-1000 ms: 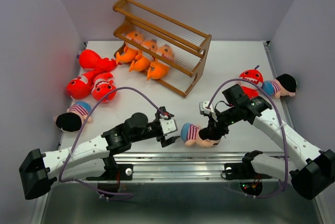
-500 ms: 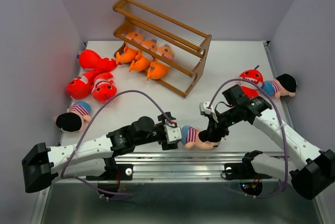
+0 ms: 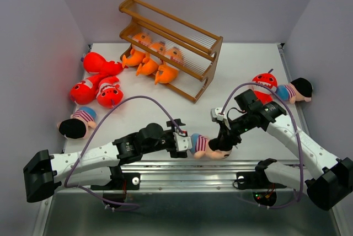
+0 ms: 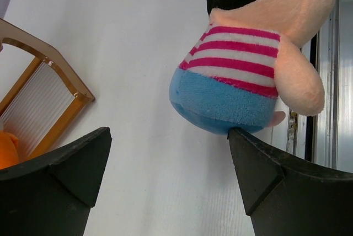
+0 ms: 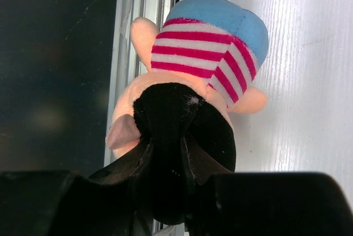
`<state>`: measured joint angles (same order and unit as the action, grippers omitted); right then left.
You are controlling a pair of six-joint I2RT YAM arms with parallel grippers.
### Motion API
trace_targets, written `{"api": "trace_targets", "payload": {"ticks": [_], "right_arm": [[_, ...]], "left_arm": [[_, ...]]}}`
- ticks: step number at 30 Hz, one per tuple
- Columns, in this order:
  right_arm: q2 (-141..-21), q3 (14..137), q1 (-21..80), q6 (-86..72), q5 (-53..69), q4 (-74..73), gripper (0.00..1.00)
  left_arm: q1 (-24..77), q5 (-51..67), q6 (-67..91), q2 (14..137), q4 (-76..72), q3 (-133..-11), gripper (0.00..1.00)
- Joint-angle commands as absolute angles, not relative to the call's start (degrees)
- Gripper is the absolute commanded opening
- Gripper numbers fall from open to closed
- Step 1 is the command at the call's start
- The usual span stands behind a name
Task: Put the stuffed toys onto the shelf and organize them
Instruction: Pass the stuffed toy from the right arm to the left
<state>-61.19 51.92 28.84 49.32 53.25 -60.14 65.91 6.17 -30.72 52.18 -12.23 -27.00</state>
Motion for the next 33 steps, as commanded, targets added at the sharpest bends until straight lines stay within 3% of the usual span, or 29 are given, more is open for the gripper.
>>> {"api": "trace_targets", "payload": {"ticks": [1,11,24,33], "right_arm": [[-60.8,54.3,28.6,50.3,57.0,-61.3,0.01],[-61.5,54.6,28.6,51.2,59.0,-62.4,0.01],[-61.9,55.9,28.6,51.5,56.2,-62.3,0.01],[-65.0,57.3,28.6,52.8,60.7,-63.5,0.02]], "left_arm": [[66.2,6.3,-32.2,52.0,-15.3,-27.5,0.99],[66.2,8.0,-33.0,53.0,-15.7,-28.0,0.99],[66.3,20.4,-37.9,45.9,-8.0,-26.9,0.99],[66.8,23.9,-36.9,51.9,-12.3,-28.2,0.99]]}}
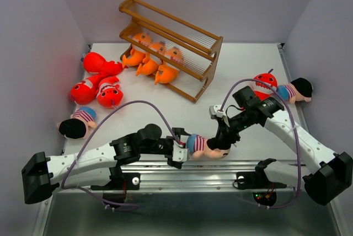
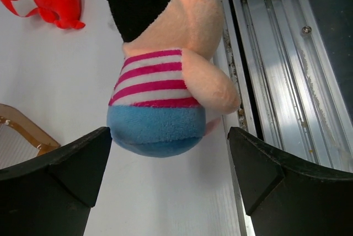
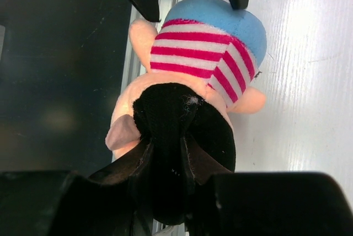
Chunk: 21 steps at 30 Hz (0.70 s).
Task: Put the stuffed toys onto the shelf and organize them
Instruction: Pass the stuffed toy from the right arm to the left
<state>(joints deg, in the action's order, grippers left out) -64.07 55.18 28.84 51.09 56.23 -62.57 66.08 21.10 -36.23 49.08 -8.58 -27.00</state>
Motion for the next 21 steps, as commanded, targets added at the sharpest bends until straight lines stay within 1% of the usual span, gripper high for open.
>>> {"api": "trace_targets", "payload": {"ticks": [1,4,8,11,12,13,15,16,17,18,20,21], "right_arm": [[-65.3,57.2,28.6,53.0,61.2,-63.5,0.02],[-65.8,56.9,28.6,53.2,62.0,-63.5,0.02],[-65.7,56.7,28.6,53.1,62.9,-63.7,0.02],[-65.6,56.3,28.6,53.1,63.1,-63.5,0.02],[-65.6,56.0,28.6,53.1,63.4,-63.5,0.02],[-65.6,55.8,28.6,53.1,63.4,-63.5,0.03],[-65.7,55.4,28.6,53.1,63.6,-63.3,0.03],[-65.7,55.4,28.6,53.1,63.6,-63.2,0.03],[-65.7,55.4,28.6,53.1,63.6,-63.3,0.04],[-65.8,55.5,28.6,53.1,63.6,-63.2,0.04],[-65.9,55.6,28.6,53.0,63.4,-63.2,0.07],[-65.8,55.6,28.0,53.0,63.4,-63.1,0.08]], "left_arm": [[66.9,24.1,-36.9,52.9,-13.1,-28.6,0.99],[67.1,22.9,-37.2,56.4,-14.2,-30.4,0.98],[67.7,20.1,-37.2,59.2,-16.8,-31.4,0.95],[67.7,18.4,-35.9,59.9,-18.9,-31.4,0.88],[67.7,17.8,-35.7,59.7,-19.3,-31.1,0.83],[67.8,17.4,-35.3,59.6,-19.8,-31.1,0.81],[67.8,16.9,-33.9,59.2,-20.9,-31.0,0.63],[67.8,16.8,-33.4,59.2,-21.6,-30.9,0.45],[67.9,16.7,-32.8,59.1,-21.9,-30.9,0.45],[67.9,16.7,-32.2,59.1,-22.2,-31.0,0.29],[67.9,16.9,-29.8,59.2,-22.5,-31.2,0.13],[67.9,17.1,-28.8,59.2,-22.5,-31.3,0.0]]}}
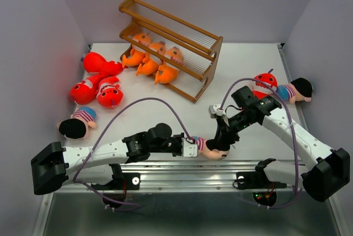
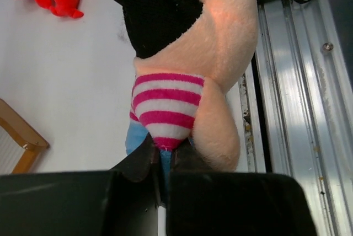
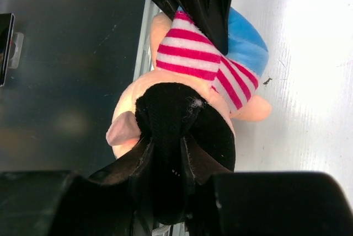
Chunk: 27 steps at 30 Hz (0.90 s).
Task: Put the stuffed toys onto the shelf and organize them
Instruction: Pass the stuffed toy from the right arm to the left
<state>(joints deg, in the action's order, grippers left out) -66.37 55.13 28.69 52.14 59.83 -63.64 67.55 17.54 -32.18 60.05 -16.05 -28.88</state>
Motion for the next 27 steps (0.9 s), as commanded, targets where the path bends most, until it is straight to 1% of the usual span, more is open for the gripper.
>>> {"api": "trace_targets", "payload": {"ticks": [1,2,3,4,6,7,8,9,12,14,15,19,20,24,27], "right_arm": [[-65.7,55.7,27.9,53.0,63.1,-63.0,0.12],[-65.7,55.7,27.9,52.9,62.8,-63.0,0.15],[-65.3,55.8,27.3,52.2,62.3,-62.7,0.22],[-65.0,56.0,27.3,51.4,61.1,-62.1,0.27],[-64.2,56.2,26.8,49.1,59.0,-60.0,0.34],[-63.4,56.5,26.8,48.1,58.0,-59.7,0.38],[-63.0,57.2,26.8,47.4,55.8,-59.2,0.54],[-62.6,57.7,26.8,45.3,54.6,-57.9,0.62],[-61.1,59.8,26.3,43.9,49.9,-56.1,0.74],[-60.3,61.9,26.3,42.4,46.4,-55.2,0.77],[-60.1,62.6,26.3,42.5,45.4,-55.1,0.8],[-59.0,64.9,26.3,44.3,43.3,-54.8,0.82],[-58.5,65.1,26.3,44.9,43.2,-54.8,0.83],[-56.8,65.0,26.3,48.1,43.7,-54.7,0.84],[-55.6,64.4,26.3,49.7,44.0,-54.7,0.84]], "left_arm": [[67.9,17.4,-26.1,59.0,-22.7,-31.4,0.0],[67.9,17.6,-24.7,58.8,-22.8,-31.5,0.0],[67.9,18.0,-23.1,58.6,-22.9,-31.4,0.0],[67.9,17.9,-19.5,58.3,-23.2,-31.3,0.0],[67.9,17.0,-15.7,58.1,-23.6,-31.2,0.0],[67.9,16.2,-13.5,58.0,-23.6,-31.2,0.0],[67.9,15.2,-9.1,58.0,-23.4,-31.1,0.0],[67.9,14.2,-7.2,58.0,-23.2,-31.2,0.0],[67.9,13.7,-0.5,57.9,-22.8,-30.8,0.0],[67.9,13.5,5.1,57.7,-22.9,-30.3,0.0],[67.8,13.2,6.8,57.7,-22.8,-30.1,0.0],[67.4,11.1,13.3,57.0,-21.9,-29.8,0.0],[66.9,11.0,14.5,56.9,-21.4,-29.8,0.0],[64.9,11.7,19.6,55.0,-22.1,-29.1,0.0],[62.0,15.2,24.5,53.4,-23.5,-28.1,0.0]]}}
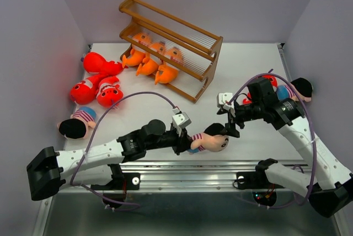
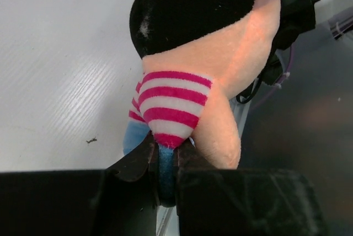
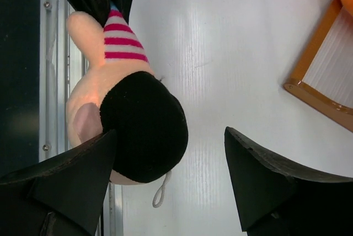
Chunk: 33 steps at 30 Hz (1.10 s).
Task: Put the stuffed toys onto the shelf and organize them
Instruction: Pass the stuffed toy from the right arm to the left, then pass the stuffed toy from the left arm to the right
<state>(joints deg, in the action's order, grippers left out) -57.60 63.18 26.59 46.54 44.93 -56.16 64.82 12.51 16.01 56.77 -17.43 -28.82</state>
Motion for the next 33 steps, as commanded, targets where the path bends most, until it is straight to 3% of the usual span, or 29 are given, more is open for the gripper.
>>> {"api": "trace_targets", "payload": {"ticks": [1,14,27,30,31,33], "right_arm": [[-55.4,64.3,26.3,49.8,44.1,-54.7,0.84],[-55.6,67.0,25.8,45.7,44.2,-54.3,0.84],[-59.6,60.1,25.8,36.5,45.6,-41.0,0.81],[-60.4,59.8,25.8,36.0,47.6,-40.6,0.68],[-60.6,59.7,25.8,35.8,48.8,-40.6,0.49],[-60.6,59.6,25.8,35.2,51.8,-40.7,0.3]], "left_arm": [[61.0,16.1,25.8,53.4,-23.7,-28.1,0.0],[55.2,19.3,33.1,55.5,-26.6,-28.5,0.0],[55.2,22.3,37.2,56.2,-34.1,-28.8,0.0],[55.2,22.6,37.5,56.5,-35.8,-28.6,0.0],[55.2,22.4,37.4,56.5,-35.9,-28.5,0.0],[55.1,21.8,36.7,56.4,-35.9,-28.3,0.0]]}}
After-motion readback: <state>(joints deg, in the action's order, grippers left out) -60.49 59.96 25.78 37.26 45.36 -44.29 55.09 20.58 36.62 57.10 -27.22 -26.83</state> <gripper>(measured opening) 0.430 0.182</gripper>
